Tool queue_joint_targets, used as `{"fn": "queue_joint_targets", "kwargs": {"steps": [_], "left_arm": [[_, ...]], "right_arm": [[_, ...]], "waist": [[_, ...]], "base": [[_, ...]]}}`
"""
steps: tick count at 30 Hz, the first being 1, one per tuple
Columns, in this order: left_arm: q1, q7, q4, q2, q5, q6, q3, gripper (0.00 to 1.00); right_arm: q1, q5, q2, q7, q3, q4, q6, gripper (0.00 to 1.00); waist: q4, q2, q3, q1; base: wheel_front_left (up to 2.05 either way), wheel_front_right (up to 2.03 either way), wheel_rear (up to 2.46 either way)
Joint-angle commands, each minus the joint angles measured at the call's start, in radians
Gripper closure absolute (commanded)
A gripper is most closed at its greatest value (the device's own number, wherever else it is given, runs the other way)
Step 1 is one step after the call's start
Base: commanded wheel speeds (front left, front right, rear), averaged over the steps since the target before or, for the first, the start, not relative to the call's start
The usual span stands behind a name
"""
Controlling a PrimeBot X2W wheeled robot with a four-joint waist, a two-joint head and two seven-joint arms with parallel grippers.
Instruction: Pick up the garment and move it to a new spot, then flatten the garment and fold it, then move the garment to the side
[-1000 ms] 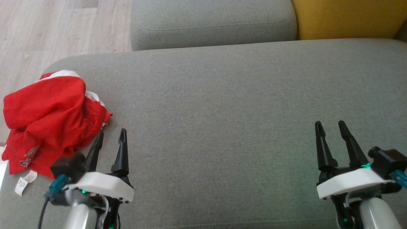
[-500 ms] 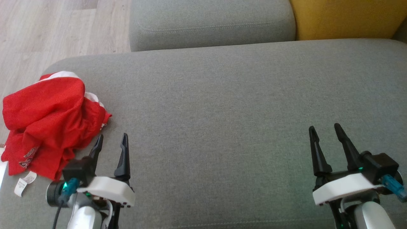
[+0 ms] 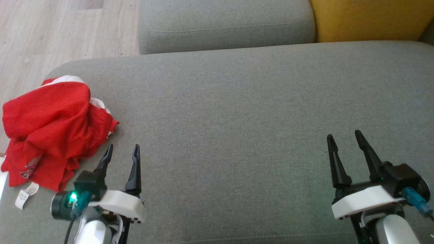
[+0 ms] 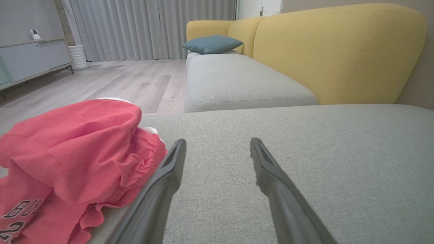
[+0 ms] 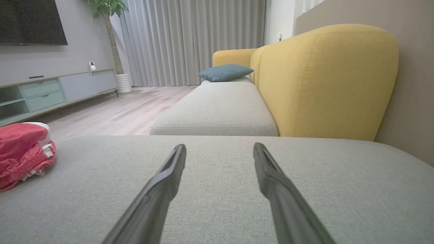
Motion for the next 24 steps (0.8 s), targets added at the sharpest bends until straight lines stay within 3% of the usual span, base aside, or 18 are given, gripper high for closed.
{"fn": "queue_joint_targets", "kwargs": {"steps": [1, 17, 24], "left_arm": [[-0.058, -0.012, -0.031, 0.007, -0.007, 0.008, 0.038, 0.00], [-0.062, -0.012, -0.033, 0.000, -0.008, 0.013, 0.051, 0.00], [-0.076, -0.012, -0.043, 0.003, 0.002, 0.021, 0.060, 0.00]], "right_arm": [[-0.024, 0.008, 0.001, -0.010, 0.022, -0.032, 0.008, 0.00], [-0.028, 0.029, 0.004, -0.015, 0.014, -0.019, 0.008, 0.00], [-0.026, 0.033, 0.004, -0.010, 0.009, -0.029, 0.008, 0.00]], "waist": [[0.000, -0.0001, 0.000, 0.0000], [0.010, -0.0001, -0.001, 0.0000], [0.069, -0.0001, -0.003, 0.0000]], "base": [[0.00, 0.00, 0.00], [0.00, 0.00, 0.00], [0.00, 0.00, 0.00]]}}
